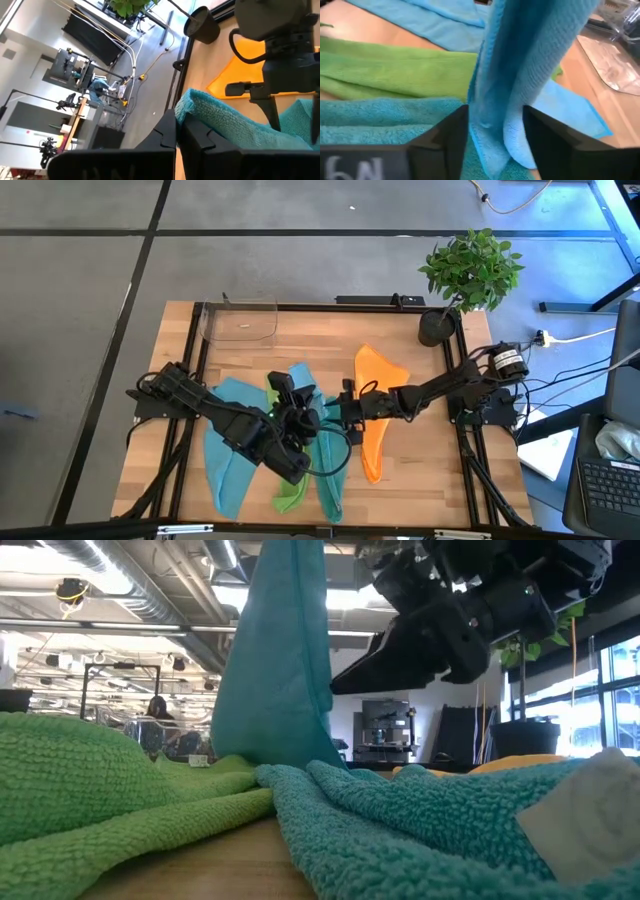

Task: Fold microfiber towels
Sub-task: Fold the light blue microfiber cloth

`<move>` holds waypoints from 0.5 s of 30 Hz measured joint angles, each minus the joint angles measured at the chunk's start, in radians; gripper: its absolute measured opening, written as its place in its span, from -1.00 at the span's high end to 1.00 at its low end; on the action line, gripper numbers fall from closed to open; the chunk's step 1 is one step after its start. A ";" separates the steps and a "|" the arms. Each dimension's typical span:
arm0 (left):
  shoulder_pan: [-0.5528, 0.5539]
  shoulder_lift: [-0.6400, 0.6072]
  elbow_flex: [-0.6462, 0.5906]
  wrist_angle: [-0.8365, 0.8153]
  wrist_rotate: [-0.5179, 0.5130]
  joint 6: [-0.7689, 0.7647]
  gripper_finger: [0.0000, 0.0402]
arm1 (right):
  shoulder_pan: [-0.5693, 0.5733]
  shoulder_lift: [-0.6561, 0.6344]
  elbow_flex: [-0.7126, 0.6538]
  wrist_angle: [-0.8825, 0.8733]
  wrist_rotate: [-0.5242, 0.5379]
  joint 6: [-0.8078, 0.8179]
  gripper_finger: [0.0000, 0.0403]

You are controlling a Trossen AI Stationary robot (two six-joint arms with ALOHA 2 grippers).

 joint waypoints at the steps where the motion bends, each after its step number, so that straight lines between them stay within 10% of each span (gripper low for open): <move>1: 0.000 0.000 0.000 0.000 0.000 0.001 1.00 | -0.002 0.000 0.000 0.000 -0.015 -0.003 0.22; 15: 0.004 0.000 0.000 0.005 -0.006 0.001 1.00 | -0.021 0.000 0.000 0.026 -0.082 0.019 0.62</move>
